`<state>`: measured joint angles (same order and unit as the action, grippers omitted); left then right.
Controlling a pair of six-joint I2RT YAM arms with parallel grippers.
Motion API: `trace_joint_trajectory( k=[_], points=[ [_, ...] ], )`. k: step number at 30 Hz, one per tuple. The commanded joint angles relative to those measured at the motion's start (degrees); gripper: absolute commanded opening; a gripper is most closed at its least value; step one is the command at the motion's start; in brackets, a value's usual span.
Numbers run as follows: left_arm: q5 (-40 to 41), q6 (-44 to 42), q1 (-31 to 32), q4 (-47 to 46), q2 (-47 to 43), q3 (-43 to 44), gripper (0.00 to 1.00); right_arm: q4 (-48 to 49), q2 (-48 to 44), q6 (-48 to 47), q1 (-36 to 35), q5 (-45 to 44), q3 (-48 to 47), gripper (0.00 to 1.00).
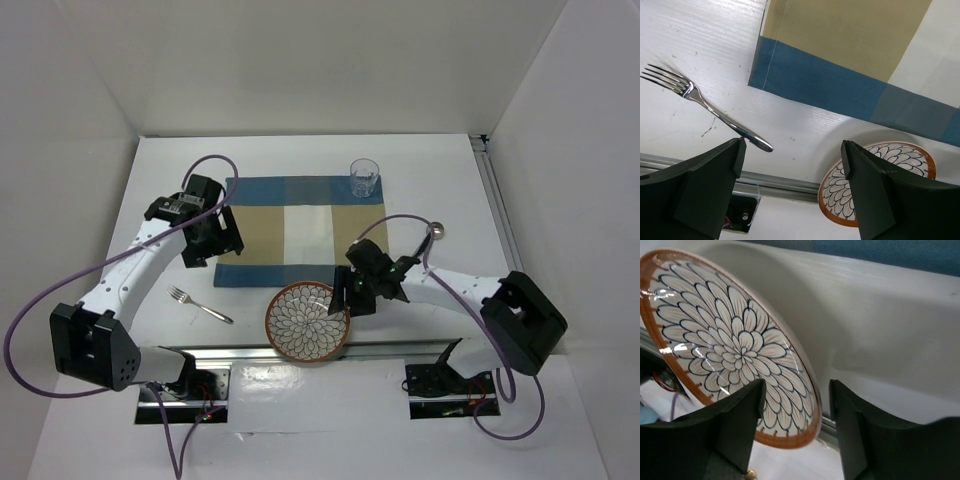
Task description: Set the dinner table for one person
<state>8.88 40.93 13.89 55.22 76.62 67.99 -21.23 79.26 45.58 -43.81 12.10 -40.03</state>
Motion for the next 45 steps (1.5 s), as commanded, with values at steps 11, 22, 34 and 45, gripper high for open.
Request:
trace_joint_trajectory(
  k=[11,22,34,45],
  points=[
    [7.63,0.12,2.02,1.29,-4.02,2.15,0.96,-0.02,3.71,3.72,-4.79,-4.27,-6.26,0.0],
    [12.13,9.61,2.02,4.38,-8.93,2.33,0.94,-9.53,6.06,-4.79,5.13,-0.94,-31.23,0.0],
    [6.16,9.87,2.55,4.91,-7.79,-1.71,1.0,-3.65,28.83,-2.88,18.06,8.47,-50.84,0.0],
    [0.16,17.95,2.55,1.82,-13.77,-17.97,0.99,1.02,33.15,1.09,19.2,7.68,-46.19,0.0]
  ],
)
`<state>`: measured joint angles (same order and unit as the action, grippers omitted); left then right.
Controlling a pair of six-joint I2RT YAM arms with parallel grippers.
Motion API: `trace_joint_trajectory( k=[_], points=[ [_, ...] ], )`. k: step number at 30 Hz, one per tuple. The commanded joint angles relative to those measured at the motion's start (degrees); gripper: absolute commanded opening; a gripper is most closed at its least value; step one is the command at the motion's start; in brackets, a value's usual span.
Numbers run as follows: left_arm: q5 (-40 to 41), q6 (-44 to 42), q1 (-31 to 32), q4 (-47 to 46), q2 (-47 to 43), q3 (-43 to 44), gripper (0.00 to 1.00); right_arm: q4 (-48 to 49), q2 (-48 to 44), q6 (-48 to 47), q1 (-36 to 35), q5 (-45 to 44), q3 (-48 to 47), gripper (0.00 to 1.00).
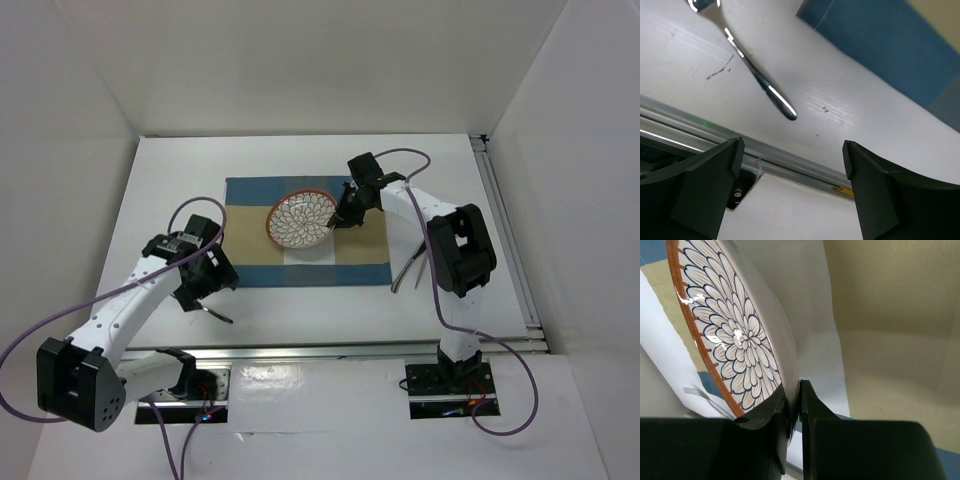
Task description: Set the dinner table for one person
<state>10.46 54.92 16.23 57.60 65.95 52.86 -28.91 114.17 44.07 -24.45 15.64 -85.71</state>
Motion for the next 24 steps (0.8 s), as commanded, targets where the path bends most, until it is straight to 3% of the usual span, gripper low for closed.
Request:
trace_joint_trajectory(
  k=[1,3,4,6,13,14,24],
  points=[
    [-0.8,4.49,-0.32,-0.56,-3.11,-4.16,0.99,8.69,-1.76,2.6,-0.16,3.35,-0.51,0.0],
    [0.44,5.38,-1.02,-0.56,-2.59,-4.17,0.99,8.16,-1.14,2.07,-0.16,2.82,0.19,0.16],
    [0.44,6.16,-1.98,-0.56,-2.06,-4.17,0.99,8.16,-1.14,2.07,-0.16,2.82,0.89,0.4],
    [-0.52,6.87,-2.52,-0.56,-0.39,-4.17,0.98,8.16,-1.14,1.02,-0.16,2.3,1.42,0.6],
    [1.23,8.81,-6.64,-3.28,5.41,-4.17,0.99,5.53,-1.76,-1.0,-1.3,0.02,1.87,0.9],
    [1.23,8.28,-7.43,-3.29,6.11,-4.17,1.0,3.96,-2.37,-1.79,-1.3,-0.69,1.86,0.98],
    [-3.08,9.59,-11.75,-12.6,13.67,-10.05,1.0,-2.63,-7.99,-5.14,-1.3,-6.76,3.36,1.0]
  ],
)
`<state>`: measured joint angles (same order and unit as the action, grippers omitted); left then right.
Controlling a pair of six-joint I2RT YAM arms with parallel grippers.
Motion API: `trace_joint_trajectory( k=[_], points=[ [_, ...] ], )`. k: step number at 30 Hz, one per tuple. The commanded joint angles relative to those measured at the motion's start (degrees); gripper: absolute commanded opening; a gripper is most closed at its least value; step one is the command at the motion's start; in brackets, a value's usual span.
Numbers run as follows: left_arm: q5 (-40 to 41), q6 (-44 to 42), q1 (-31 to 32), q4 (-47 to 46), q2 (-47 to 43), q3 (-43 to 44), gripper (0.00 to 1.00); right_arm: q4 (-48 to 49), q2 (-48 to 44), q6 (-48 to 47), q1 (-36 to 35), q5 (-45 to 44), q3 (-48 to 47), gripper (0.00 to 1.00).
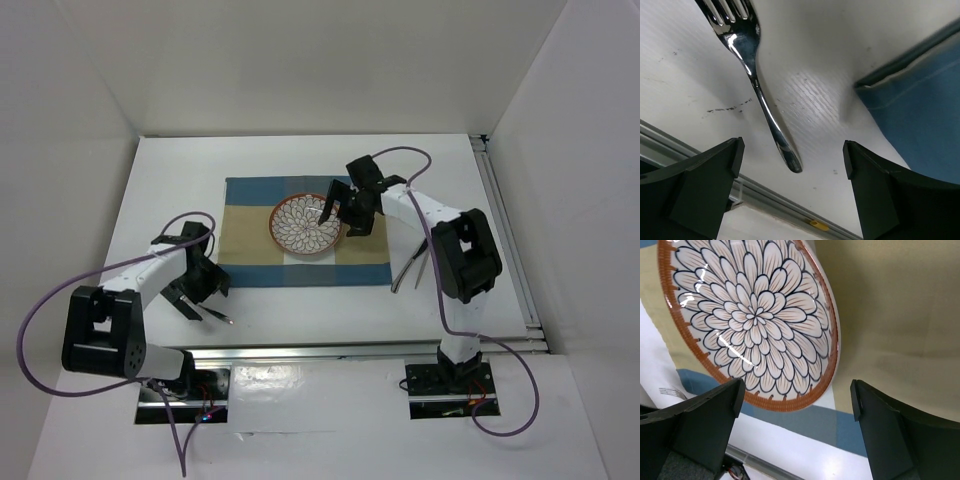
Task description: Set the dinner table for one person
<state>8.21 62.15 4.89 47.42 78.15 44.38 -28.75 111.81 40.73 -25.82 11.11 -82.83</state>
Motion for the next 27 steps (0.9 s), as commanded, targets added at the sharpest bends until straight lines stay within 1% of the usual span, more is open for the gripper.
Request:
trace_joint_trajectory(
  k=[1,6,10,11,12,14,15,16,18,19,20,22,24,25,26,27],
  points=[
    [-0.82,2.36,-0.92,-2.94,1.48,-1.58,1.0,-3.5,-5.64,-1.79,0.68,-2.24,0.47,1.0],
    [0.23,2.98,-2.25,-5.75,4.99,-2.11,1.0,-6.22,-10.8,-3.11,1.74,-3.56,3.81,1.0],
    [0.76,3.5,-4.17,-7.6,7.63,-3.16,0.88,-8.59,-15.91,-4.25,1.74,-6.19,6.71,1.0],
    [0.76,3.5,-4.18,-8.3,8.24,-3.16,0.83,-9.47,-16.62,-4.26,2.87,-7.41,7.5,1.0],
    [0.76,3.5,-5.84,-8.31,9.47,-3.68,0.77,-11.22,-18.02,-4.26,3.49,-7.42,7.5,1.0],
    [0.14,2.98,-7.16,-8.31,10.09,-4.21,0.65,-11.93,-19.87,-4.26,4.81,-7.42,9.08,1.0],
    [0.14,2.37,-8.3,-8.31,10.09,-4.74,0.56,-11.94,-20.83,-4.26,5.86,-7.42,10.13,1.0],
    [0.14,2.36,-8.31,-8.31,10.09,-4.74,0.37,-12.55,-22.84,-4.78,5.87,-7.42,10.14,1.0],
    [0.67,1.22,-9.8,-7.0,7.74,-4.74,0.2,-13.08,-24.53,-4.78,7.53,-7.94,10.93,1.0],
    [1.19,1.22,-10.94,-6.38,6.76,-4.74,0.09,-13.69,-25.75,-4.78,7.54,-7.95,10.93,1.0],
    [1.89,-0.26,-11.47,-5.24,5.71,-4.74,0.0,-13.7,-26.29,-5.31,8.15,-7.95,10.93,1.0],
    [3.29,-2.02,-12.17,-4.01,2.9,-3.09,0.0,-14.31,-27.16,-5.31,8.69,-7.95,10.93,1.0],
    [4.88,-5.01,-12.18,-1.9,2.28,-0.62,0.0,-14.93,-27.79,-5.84,8.69,-7.95,10.93,1.0],
    [5.67,-6.15,-11.4,-0.67,2.27,2.61,0.0,-15.54,-28.31,-5.84,9.29,-7.95,10.93,1.0],
    [7.33,-9.56,-10.69,0.38,2.27,4.38,0.0,-15.54,-28.31,-6.36,9.3,-7.95,10.93,1.0],
    [8.57,-10.72,-9.73,1.26,2.97,6.14,0.0,-16.33,-28.31,-6.37,9.91,-7.95,10.32,1.0]
  ],
)
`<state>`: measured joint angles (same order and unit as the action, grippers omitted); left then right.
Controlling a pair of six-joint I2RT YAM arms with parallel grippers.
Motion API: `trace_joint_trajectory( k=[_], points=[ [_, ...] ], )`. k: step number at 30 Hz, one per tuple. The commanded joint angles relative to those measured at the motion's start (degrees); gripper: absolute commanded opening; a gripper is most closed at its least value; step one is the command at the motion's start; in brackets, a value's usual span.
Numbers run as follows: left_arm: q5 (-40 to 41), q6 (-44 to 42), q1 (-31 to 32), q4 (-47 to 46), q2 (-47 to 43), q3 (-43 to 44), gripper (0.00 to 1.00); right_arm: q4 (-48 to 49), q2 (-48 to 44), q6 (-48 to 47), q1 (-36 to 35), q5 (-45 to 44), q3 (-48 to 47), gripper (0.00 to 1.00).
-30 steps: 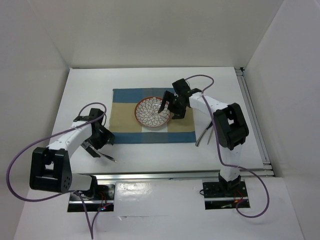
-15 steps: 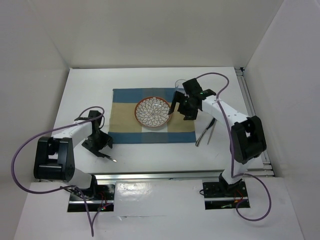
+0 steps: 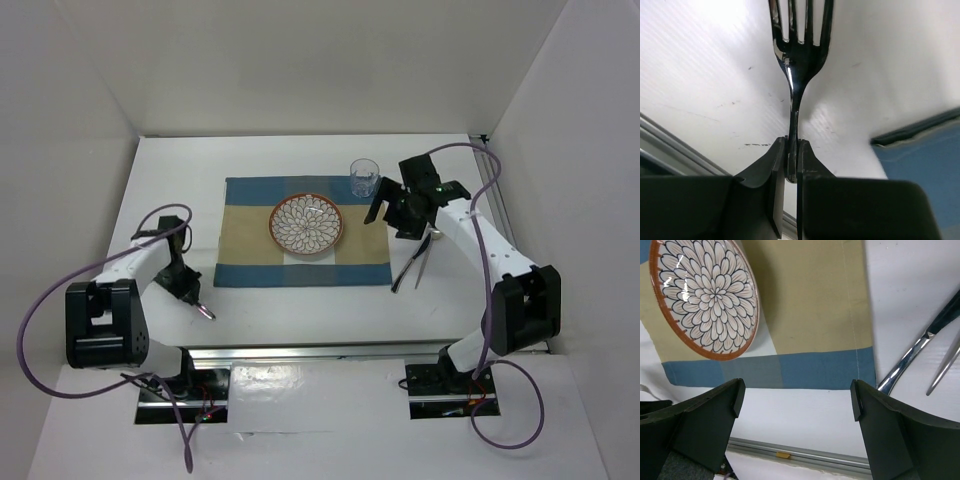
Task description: Set the dinner table for one person
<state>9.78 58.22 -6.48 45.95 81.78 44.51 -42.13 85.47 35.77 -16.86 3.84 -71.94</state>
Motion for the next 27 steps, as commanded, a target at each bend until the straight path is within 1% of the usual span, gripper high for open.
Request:
trace_joint_trajectory(
  k=[1,3,4,6,7,9,11,12,13,16,18,20,21,22,26,27],
  points=[
    [7.79,-8.89,4.26,2.74,-0.65,9.42,0.0,-2.96,-1.98,-1.93,1.74,-0.67,-0.57,1.0],
    [8.5,-13.9,6.99,3.35,2.23,13.04,0.0,-2.96,-1.98,-2.55,2.53,-0.67,-0.57,1.0],
    [8.5,-15.31,10.05,3.35,3.2,16.8,0.0,-2.96,-1.98,-2.55,3.06,-0.67,-0.57,1.0],
    [9.11,-16.72,13.23,5.89,5.49,20.86,0.0,-3.57,-1.45,-3.16,3.06,-0.67,-1.09,1.0],
    [9.12,-18.12,16.21,5.9,7.67,24.45,0.0,-3.57,-1.45,-3.16,3.67,-0.67,-1.09,1.0],
    [9.12,-19.62,18.07,6.68,10.23,28.24,0.0,-3.57,-1.45,-3.16,4.2,-0.67,-1.09,1.0],
    [6.84,-22.08,19.66,6.69,15.76,33.95,0.0,-4.1,-1.45,-3.16,4.91,-0.67,-1.09,1.0],
    [6.83,-22.61,20.27,8.78,20.57,38.59,0.0,-4.62,-1.45,-3.16,5.61,-1.19,-1.09,1.0],
    [6.83,-23.58,21.67,9.58,22.96,40.81,0.0,-5.5,-1.45,-3.16,6.22,-1.9,-1.09,1.0],
    [8.32,-24.82,23.44,11.78,29.03,47.22,0.0,-6.56,-2.14,-3.95,7.54,-2.42,-0.57,0.97],
    [8.94,-24.82,23.97,12.31,32.91,49.34,0.0,-7.09,-2.77,-3.95,8.24,-3.13,0.92,0.94],
    [8.94,-25.6,23.97,12.32,34.93,51.72,0.0,-7.09,-4.52,-3.95,9.74,-3.84,3.99,0.91],
    [8.94,-26.13,23.97,11.8,37.29,52.6,0.0,-7.09,-4.52,-3.26,10.35,-3.84,5.31,0.91],
    [8.94,-26.14,23.97,12.75,38.53,54.87,0.0,-6.48,-5.22,-3.25,10.88,-3.84,7.76,0.9],
    [9.91,-26.14,23.97,13.28,42.49,57.08,0.0,-3.75,-5.75,-2.11,11.59,-3.84,12.16,0.83],
    [9.21,-26.14,23.97,13.28,42.5,57.7,0.0,-3.05,-5.75,-1.5,11.59,-3.84,12.18,0.8]
  ],
)
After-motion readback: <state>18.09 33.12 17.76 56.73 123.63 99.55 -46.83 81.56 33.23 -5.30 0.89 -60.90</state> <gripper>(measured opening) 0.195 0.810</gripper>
